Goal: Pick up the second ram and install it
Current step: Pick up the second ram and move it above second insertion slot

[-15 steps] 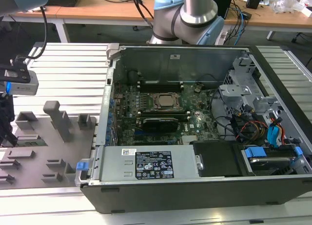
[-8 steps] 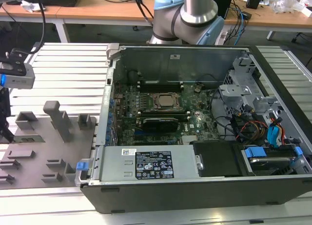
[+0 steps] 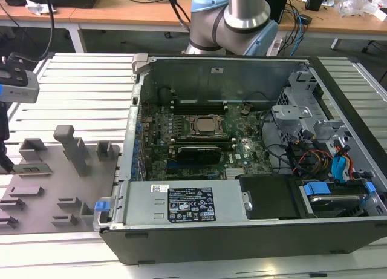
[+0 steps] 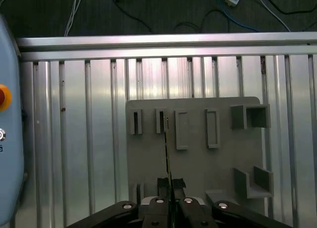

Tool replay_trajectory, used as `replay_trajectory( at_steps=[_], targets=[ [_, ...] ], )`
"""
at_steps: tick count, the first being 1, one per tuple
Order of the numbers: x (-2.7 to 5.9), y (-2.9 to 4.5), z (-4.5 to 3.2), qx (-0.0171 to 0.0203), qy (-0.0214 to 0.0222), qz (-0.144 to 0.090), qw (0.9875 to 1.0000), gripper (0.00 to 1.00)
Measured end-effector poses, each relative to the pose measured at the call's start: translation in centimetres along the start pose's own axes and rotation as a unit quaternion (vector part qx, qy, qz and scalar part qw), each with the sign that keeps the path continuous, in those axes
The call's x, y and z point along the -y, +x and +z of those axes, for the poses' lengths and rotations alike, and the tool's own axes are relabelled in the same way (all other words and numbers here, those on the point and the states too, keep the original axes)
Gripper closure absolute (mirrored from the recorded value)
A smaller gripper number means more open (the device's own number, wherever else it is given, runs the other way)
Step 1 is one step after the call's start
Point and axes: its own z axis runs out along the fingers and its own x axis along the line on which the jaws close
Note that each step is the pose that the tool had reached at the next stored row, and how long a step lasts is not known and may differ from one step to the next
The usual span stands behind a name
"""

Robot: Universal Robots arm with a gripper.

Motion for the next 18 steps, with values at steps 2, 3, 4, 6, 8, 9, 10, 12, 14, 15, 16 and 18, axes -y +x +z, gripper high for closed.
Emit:
replay_trajectory(
  at_steps=[2,3,4,6,8,9,10,12,14,15,16,18],
  targets=[
    [-0.01,-0.01,-0.30,0.0000,0.0000,0.000,1.0000,0.87],
    [-0.02,-0.01,-0.42,0.0000,0.0000,0.000,1.0000,0.87],
    [-0.03,-0.01,-0.66,0.0000,0.0000,0.000,1.0000,0.87],
    [-0.04,-0.02,-0.89,0.0000,0.0000,0.000,1.0000,0.87],
    [-0.05,-0.02,-1.08,0.0000,0.0000,0.000,1.0000,0.87],
    [-0.05,-0.03,-1.24,0.0000,0.0000,0.000,1.0000,0.87],
    [-0.06,-0.03,-1.41,0.0001,0.0000,0.000,1.0000,0.87],
    [-0.07,-0.04,-1.63,0.0000,0.0000,0.000,1.0000,0.87],
    [-0.08,-0.04,-1.84,0.0000,0.0000,0.000,1.0000,0.87],
    [-0.08,-0.04,-1.95,0.0001,0.0000,0.000,1.0000,0.87],
    [-0.10,-0.05,-2.26,0.0000,0.0000,0.000,1.0000,0.87],
    [-0.11,-0.06,-2.59,0.0001,0.0000,0.000,1.0000,0.87]
  ],
)
